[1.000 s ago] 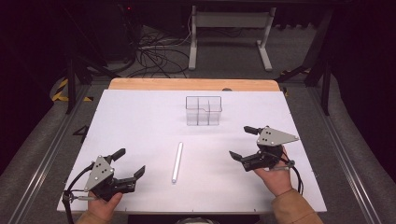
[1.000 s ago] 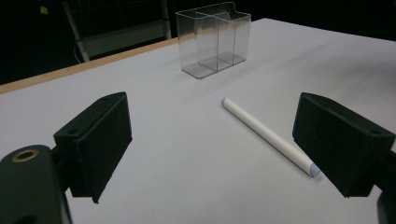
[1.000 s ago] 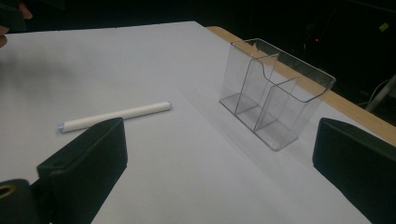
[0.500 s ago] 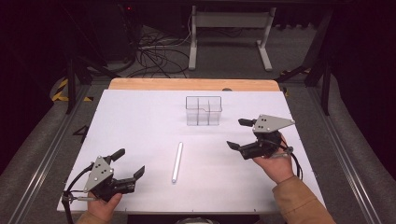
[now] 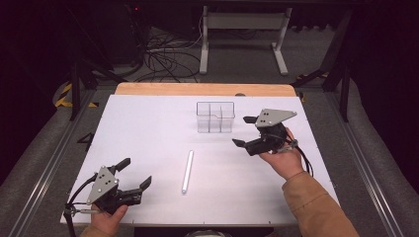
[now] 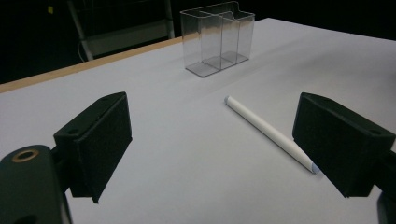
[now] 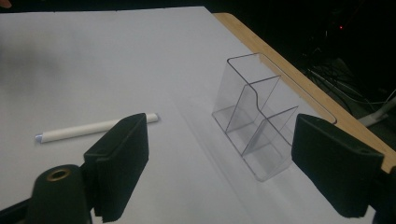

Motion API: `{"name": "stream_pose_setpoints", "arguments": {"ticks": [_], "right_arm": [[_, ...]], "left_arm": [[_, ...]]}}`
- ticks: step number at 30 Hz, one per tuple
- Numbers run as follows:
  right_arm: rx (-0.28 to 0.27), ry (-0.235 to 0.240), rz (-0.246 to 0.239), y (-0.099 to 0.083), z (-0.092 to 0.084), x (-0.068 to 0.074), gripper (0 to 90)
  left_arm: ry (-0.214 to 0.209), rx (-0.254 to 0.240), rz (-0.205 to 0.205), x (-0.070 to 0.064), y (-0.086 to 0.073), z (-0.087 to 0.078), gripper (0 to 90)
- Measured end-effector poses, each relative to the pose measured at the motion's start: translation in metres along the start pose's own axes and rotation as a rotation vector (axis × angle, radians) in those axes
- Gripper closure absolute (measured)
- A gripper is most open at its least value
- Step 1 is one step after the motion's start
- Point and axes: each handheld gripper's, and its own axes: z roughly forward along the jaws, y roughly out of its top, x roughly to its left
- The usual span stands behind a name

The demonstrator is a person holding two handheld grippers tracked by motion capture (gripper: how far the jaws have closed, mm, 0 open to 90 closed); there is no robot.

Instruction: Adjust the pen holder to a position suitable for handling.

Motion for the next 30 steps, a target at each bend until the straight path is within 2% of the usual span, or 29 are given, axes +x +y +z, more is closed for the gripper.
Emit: {"name": "stream_pose_setpoints", "arguments": {"ticks": [12, 21, 30], "right_arm": [[0.065, -0.003, -0.011, 0.007, 0.022, -0.016, 21.7], [0.078, -0.007, -0.013, 0.015, 0.034, -0.024, 22.3], [0.087, 0.002, -0.019, 0.018, 0.041, -0.027, 22.7]], "left_arm": [[-0.002, 0.001, 0.001, 0.001, 0.000, 0.001, 12.7], [-0.001, 0.001, 0.003, 0.001, 0.000, 0.001, 12.7], [-0.002, 0.001, -0.001, 0.001, 0.000, 0.001, 12.7]]}}
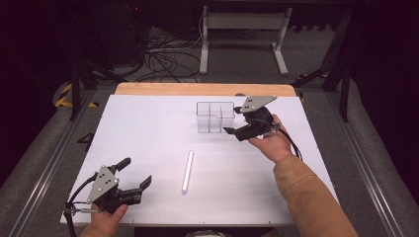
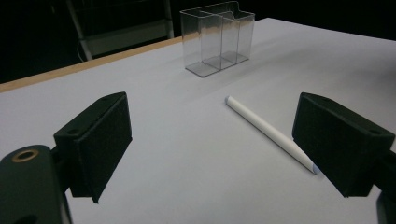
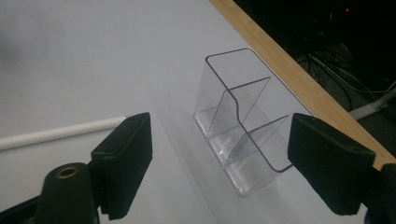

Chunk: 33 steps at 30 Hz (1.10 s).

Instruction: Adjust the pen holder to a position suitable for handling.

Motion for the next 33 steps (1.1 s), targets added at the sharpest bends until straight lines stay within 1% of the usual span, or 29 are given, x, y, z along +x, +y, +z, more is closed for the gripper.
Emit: {"name": "stream_pose_setpoints", "arguments": {"ticks": [7, 15, 17, 18, 20, 21, 22, 25, 26, 27, 28, 30, 33], "right_arm": [[-0.003, 0.005, -0.004, 0.003, 0.007, -0.002, 25.3], [0.036, 0.006, -0.011, 0.007, 0.016, -0.011, 27.8], [0.030, 0.012, -0.005, 0.008, 0.022, -0.013, 28.3], [0.030, 0.012, -0.005, 0.008, 0.022, -0.013, 28.3], [0.040, 0.022, -0.001, 0.008, 0.029, -0.015, 28.8], [0.040, 0.022, -0.001, 0.008, 0.029, -0.015, 28.8], [0.047, 0.030, -0.004, 0.009, 0.034, -0.016, 29.4], [0.057, 0.034, -0.010, 0.010, 0.039, -0.017, 31.1], [0.064, 0.037, -0.013, 0.011, 0.042, -0.018, 32.0], [0.084, 0.041, -0.016, 0.012, 0.048, -0.020, 33.3], [0.086, 0.041, -0.018, 0.012, 0.050, -0.021, 34.3], [0.091, 0.043, -0.014, 0.011, 0.053, -0.022, 35.2], [0.118, 0.053, -0.012, 0.011, 0.060, -0.023, 37.6]], "left_arm": [[-0.002, -0.001, 0.002, 0.000, 0.000, 0.000, 12.7], [-0.003, -0.002, 0.001, 0.001, 0.000, 0.000, 12.7], [-0.003, -0.003, 0.001, 0.001, 0.000, 0.000, 12.7], [-0.004, -0.003, 0.001, 0.001, 0.000, 0.000, 12.7], [-0.003, -0.003, -0.002, 0.001, 0.000, 0.000, 12.8], [-0.003, -0.001, -0.003, 0.001, 0.000, 0.000, 12.8], [-0.003, -0.001, -0.003, 0.001, 0.000, 0.000, 12.7], [-0.004, -0.003, -0.002, 0.001, 0.000, 0.000, 12.7], [-0.005, -0.003, -0.002, 0.001, 0.000, 0.001, 12.7], [-0.005, -0.003, -0.002, 0.001, 0.000, 0.001, 12.7], [-0.005, -0.004, -0.003, 0.001, 0.000, 0.001, 12.7], [-0.006, -0.002, -0.001, 0.002, 0.000, 0.000, 12.7], [-0.008, -0.002, -0.004, 0.002, 0.000, 0.001, 12.8]]}}
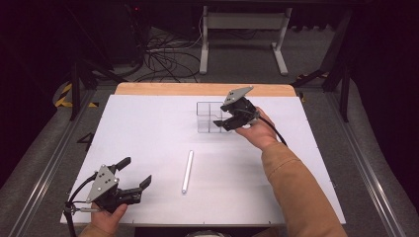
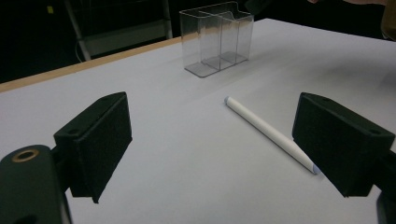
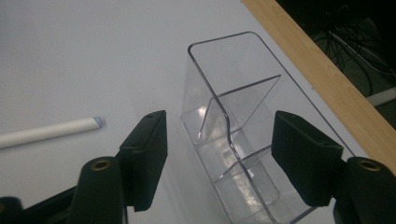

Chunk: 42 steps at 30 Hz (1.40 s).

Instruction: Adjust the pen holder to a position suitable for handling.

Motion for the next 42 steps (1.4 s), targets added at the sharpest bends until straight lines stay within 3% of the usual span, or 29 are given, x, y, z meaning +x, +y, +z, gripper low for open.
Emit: {"name": "stream_pose_setpoints", "arguments": {"ticks": [5, 21, 42], "right_arm": [[0.041, -0.002, -0.021, 0.003, 0.012, -0.002, 41.0], [0.124, -0.011, -0.009, 0.007, 0.045, -0.004, 47.6], [0.250, -0.032, -0.070, 0.008, 0.068, 0.004, 55.2]], "left_arm": [[-0.002, 0.001, 0.002, 0.000, 0.000, 0.000, 12.8], [-0.004, 0.003, -0.001, 0.001, 0.000, 0.001, 13.0], [-0.004, 0.004, 0.004, 0.001, 0.000, 0.001, 13.0]]}}
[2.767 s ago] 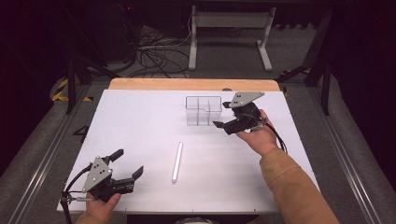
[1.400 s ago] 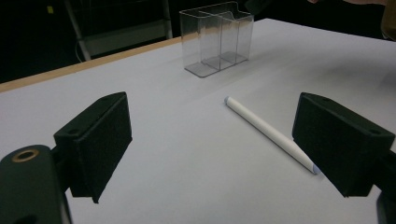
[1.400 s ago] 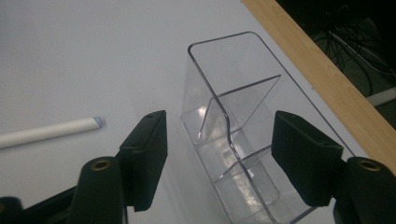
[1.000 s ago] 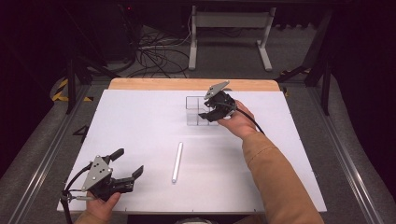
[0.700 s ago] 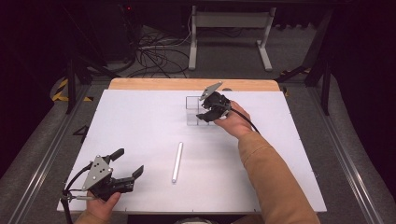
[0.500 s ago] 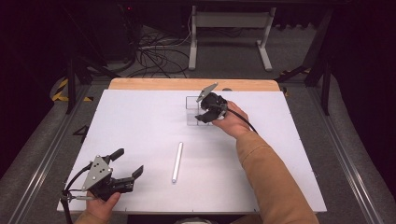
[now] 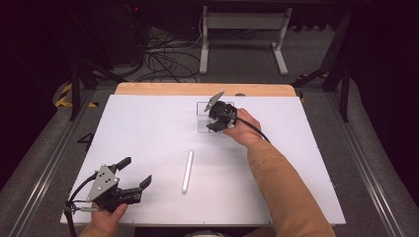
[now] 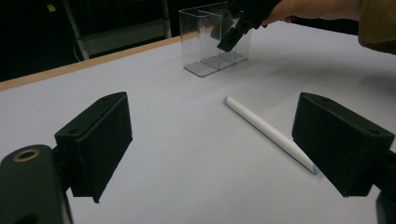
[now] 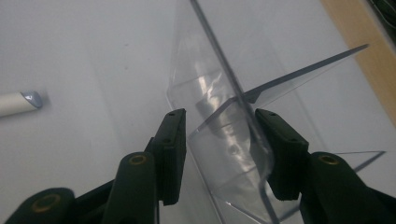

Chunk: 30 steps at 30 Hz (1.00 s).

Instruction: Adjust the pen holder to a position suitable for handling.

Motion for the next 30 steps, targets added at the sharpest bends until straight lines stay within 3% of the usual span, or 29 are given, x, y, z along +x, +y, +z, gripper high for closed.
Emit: {"name": "stream_pose_setpoints", "arguments": {"ticks": [4, 12, 18, 22, 26, 30], "right_arm": [[0.015, -0.026, -0.015, 0.002, 0.003, 0.003, 55.2], [0.017, -0.030, -0.018, 0.002, 0.003, 0.003, 58.3], [0.026, -0.019, -0.034, 0.001, -0.003, 0.005, 68.2], [0.035, -0.013, -0.067, 0.000, -0.006, 0.007, 73.9], [0.045, -0.001, -0.122, 0.001, -0.012, 0.010, 86.1], [0.031, 0.023, -0.100, 0.001, -0.023, 0.011, 87.0]], "left_arm": [[0.001, -0.003, -0.004, 0.000, 0.000, 0.000, 13.0], [0.001, -0.006, -0.010, 0.000, 0.000, 0.000, 13.0], [0.001, -0.005, -0.008, 0.000, 0.000, 0.000, 13.0], [0.002, -0.003, -0.006, 0.000, 0.000, 0.000, 13.0], [0.002, -0.001, -0.005, 0.000, 0.000, 0.000, 13.0], [0.000, -0.003, -0.005, 0.000, 0.000, 0.001, 13.0]]}}
